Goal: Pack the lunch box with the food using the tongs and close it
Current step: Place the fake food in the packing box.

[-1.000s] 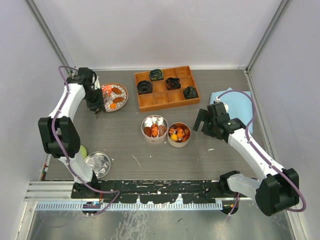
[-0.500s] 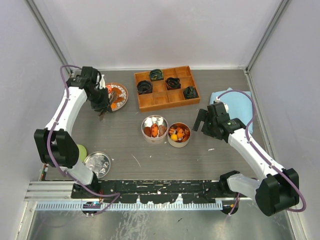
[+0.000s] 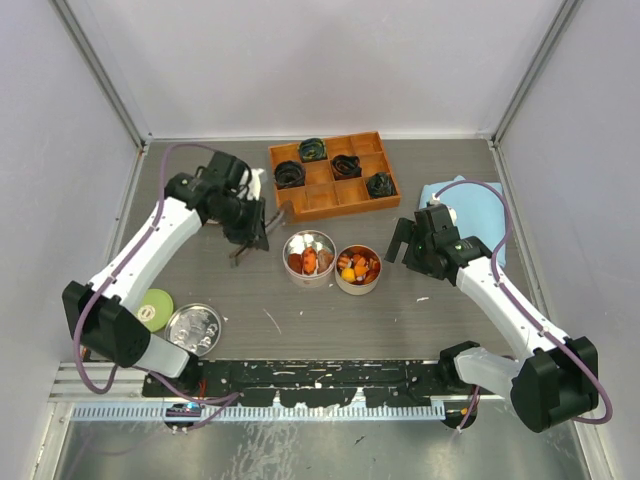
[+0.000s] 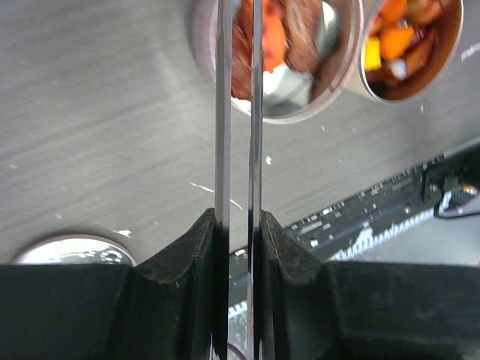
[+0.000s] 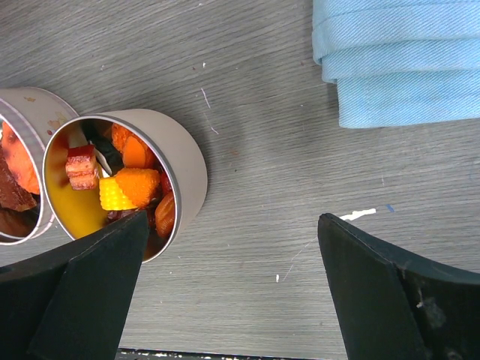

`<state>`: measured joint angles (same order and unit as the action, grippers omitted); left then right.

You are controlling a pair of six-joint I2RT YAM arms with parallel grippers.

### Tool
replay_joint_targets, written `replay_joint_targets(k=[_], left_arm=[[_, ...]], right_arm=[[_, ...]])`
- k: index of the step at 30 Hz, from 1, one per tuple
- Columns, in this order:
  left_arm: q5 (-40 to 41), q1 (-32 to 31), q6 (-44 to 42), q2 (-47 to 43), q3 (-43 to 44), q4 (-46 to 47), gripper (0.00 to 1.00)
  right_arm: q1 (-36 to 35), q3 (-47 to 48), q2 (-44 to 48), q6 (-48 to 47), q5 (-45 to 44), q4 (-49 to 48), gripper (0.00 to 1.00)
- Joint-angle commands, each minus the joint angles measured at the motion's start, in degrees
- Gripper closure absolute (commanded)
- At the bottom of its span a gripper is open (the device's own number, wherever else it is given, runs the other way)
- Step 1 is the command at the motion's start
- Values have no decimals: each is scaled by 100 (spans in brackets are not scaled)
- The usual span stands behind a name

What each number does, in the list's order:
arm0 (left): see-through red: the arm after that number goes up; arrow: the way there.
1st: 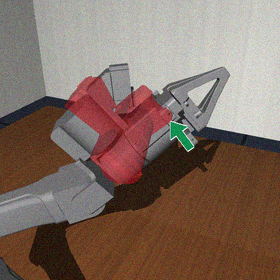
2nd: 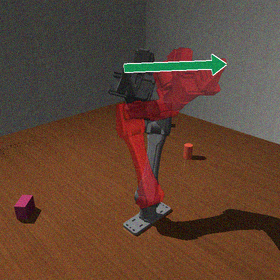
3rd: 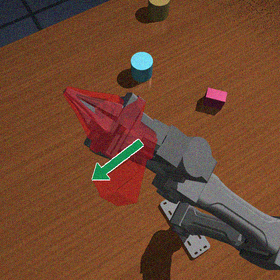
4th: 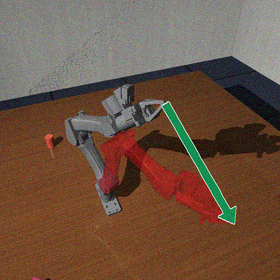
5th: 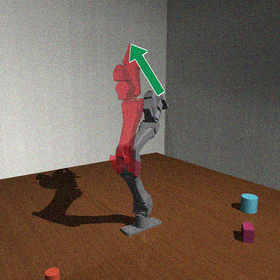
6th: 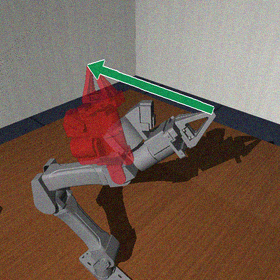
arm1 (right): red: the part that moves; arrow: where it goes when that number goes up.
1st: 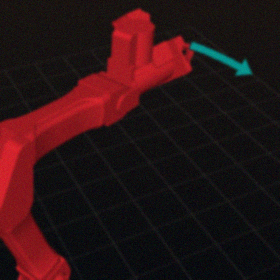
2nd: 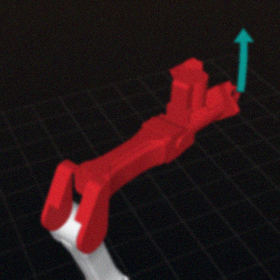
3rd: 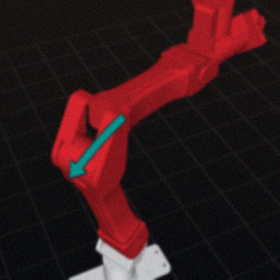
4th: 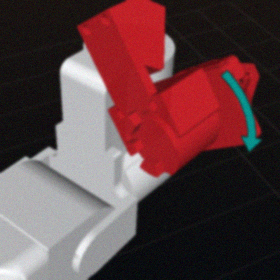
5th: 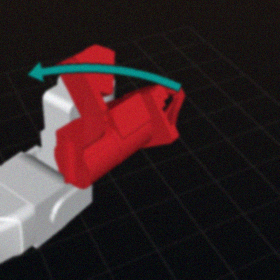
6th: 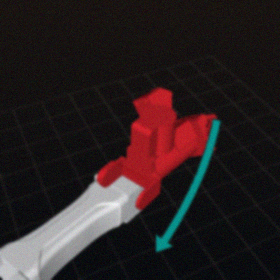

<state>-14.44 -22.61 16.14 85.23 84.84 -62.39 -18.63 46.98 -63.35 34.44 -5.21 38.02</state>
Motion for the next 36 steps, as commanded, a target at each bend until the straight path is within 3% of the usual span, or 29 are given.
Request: replay_joint_targets(k=[1, 10, 20, 36], left_arm=[[-393, -539, 356, -405, -399, 278, 94], [-576, -923, 547, -510, -681, 658, 93], [-304, -1161, 539, -609, -360, 232, 92], [-75, -1567, 610, -411, -763, 293, 92]], right_arm=[[26, 109, 198, 81, 28, -146, 0], [22, 76, 227, 134, 66, -154, 0], [26, 51, 271, 99, -5, -123, 0], [22, 35, 262, 90, 12, -119, 0]])
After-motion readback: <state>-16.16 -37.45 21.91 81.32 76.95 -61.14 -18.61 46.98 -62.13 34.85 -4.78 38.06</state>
